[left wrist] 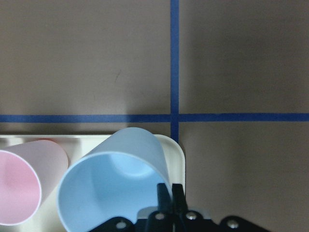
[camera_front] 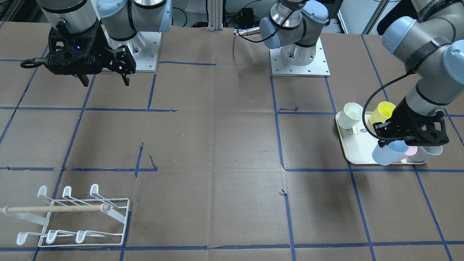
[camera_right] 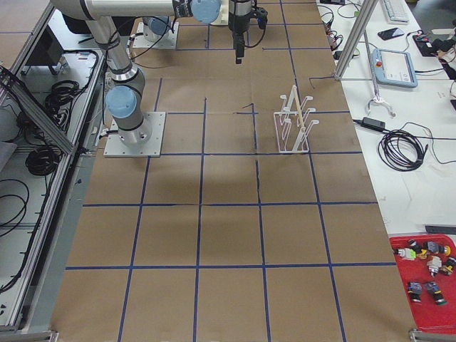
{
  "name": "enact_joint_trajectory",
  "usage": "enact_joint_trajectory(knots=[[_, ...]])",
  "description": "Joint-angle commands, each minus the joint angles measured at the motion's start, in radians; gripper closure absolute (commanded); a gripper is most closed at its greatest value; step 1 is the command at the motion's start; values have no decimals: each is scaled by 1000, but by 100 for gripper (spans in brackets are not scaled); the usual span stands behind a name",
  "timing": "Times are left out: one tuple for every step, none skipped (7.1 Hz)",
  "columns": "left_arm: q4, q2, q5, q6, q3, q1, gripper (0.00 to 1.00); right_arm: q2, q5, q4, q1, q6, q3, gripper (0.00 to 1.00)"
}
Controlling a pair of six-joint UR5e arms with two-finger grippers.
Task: Transfer IKEA cup to right arm and place on rack
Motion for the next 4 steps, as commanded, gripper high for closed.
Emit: enact_joint_trajectory(knots=[[-119, -13, -90, 5, 196, -55, 100, 4, 5, 1, 0, 0, 1, 0], [-109, -13, -156, 3, 215, -81, 100, 10, 6, 1, 2, 3, 2, 0], [-88, -13, -263, 12, 209, -89, 100, 13, 23, -54, 2, 7, 5, 1], [-8, -14, -366, 16, 201, -92, 100, 13, 72, -241, 5, 17, 44, 1]])
